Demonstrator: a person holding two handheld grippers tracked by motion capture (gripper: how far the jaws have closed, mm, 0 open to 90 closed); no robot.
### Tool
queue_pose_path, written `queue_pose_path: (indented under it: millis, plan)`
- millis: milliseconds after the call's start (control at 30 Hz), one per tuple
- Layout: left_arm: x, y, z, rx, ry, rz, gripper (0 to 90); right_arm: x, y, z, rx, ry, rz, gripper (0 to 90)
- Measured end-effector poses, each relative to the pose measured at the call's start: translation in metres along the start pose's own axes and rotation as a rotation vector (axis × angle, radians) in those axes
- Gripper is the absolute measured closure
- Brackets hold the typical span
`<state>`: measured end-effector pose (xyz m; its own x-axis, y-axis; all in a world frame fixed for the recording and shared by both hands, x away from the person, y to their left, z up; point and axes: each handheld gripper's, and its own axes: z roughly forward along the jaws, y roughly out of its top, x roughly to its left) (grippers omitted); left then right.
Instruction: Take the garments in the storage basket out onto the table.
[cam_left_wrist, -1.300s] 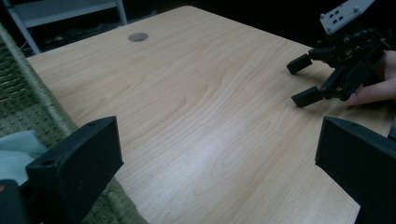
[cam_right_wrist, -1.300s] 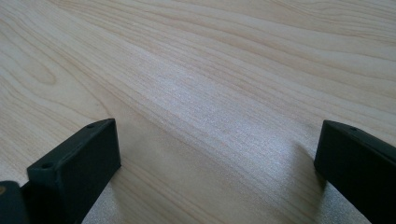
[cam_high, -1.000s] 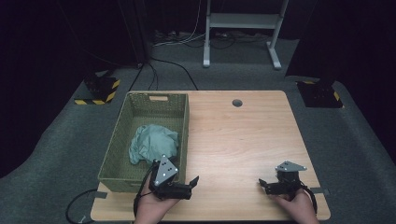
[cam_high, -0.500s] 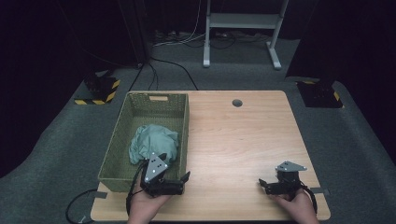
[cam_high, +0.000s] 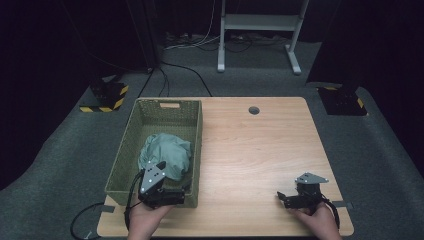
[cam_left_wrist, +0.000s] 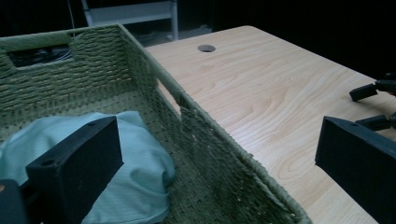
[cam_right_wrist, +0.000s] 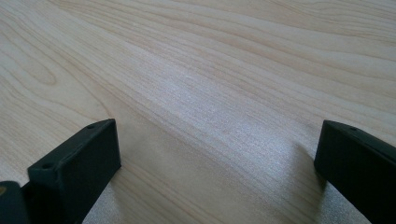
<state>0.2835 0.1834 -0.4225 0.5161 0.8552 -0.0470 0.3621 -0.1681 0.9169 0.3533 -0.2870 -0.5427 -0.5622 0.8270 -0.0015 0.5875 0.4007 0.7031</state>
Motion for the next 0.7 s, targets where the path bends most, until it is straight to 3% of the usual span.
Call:
queue_pose_path:
  millis: [700]
  plan:
    - [0.0118, -0.0024, -0.0033, 0.005, 0.041, -0.031, 0.7, -0.0001, -0.0001, -0.0001, 0.0, 0.0, 0.002, 0.0]
